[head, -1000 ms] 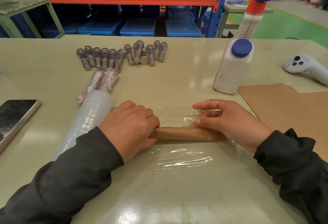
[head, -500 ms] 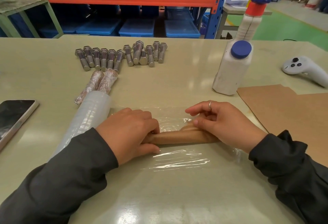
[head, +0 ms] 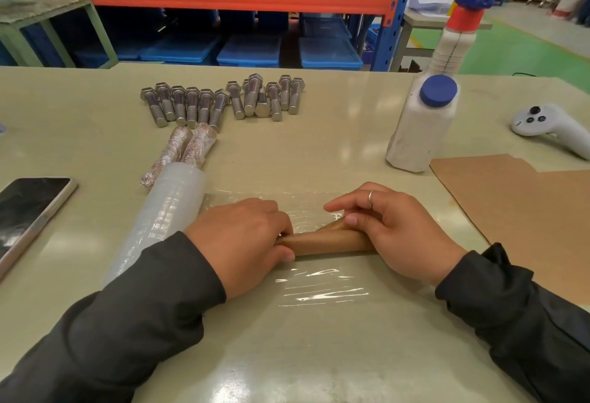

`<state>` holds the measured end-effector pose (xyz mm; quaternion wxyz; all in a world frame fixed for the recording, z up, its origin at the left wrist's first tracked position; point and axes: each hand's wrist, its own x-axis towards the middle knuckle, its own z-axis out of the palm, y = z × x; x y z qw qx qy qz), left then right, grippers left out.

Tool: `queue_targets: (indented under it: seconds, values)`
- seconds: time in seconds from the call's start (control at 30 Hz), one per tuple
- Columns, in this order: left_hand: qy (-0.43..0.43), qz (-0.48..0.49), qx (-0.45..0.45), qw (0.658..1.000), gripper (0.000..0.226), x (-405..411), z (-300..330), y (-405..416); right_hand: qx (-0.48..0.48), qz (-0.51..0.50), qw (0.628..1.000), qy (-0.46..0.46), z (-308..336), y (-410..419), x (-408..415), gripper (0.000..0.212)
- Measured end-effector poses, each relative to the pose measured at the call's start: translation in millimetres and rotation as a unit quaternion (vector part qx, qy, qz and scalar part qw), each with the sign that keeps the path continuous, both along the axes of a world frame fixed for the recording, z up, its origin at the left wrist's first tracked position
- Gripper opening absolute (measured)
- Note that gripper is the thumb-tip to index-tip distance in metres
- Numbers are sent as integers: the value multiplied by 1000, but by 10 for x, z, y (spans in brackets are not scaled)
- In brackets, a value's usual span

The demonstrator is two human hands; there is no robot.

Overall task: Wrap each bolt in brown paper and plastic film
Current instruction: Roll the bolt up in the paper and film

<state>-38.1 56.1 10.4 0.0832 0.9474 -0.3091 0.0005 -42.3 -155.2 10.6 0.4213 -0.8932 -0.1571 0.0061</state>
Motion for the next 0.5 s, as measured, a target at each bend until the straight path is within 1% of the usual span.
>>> queue_targets:
  seconds: [0.07, 0.13, 0.27, 0.4, 0.5]
  values:
    - [2, 19, -12, 1000, 45, 4, -44, -16, -2, 33, 999, -5, 38, -16, 2, 36]
    - [9, 17, 2, 1000, 54, 29, -59, -39, 14, 55, 998, 9, 90, -68, 6, 37]
    - [24, -17, 35, 999, 48, 81, -32, -78, 21, 84, 994, 66, 173, -197, 35, 33]
    - [36, -11, 28, 999, 44, 108, -49, -67, -27, 94, 994, 56, 168, -239, 44, 29]
    - [18, -2, 28, 999, 42, 94, -91, -76, -106, 117, 987, 35, 155, -263, 42, 34]
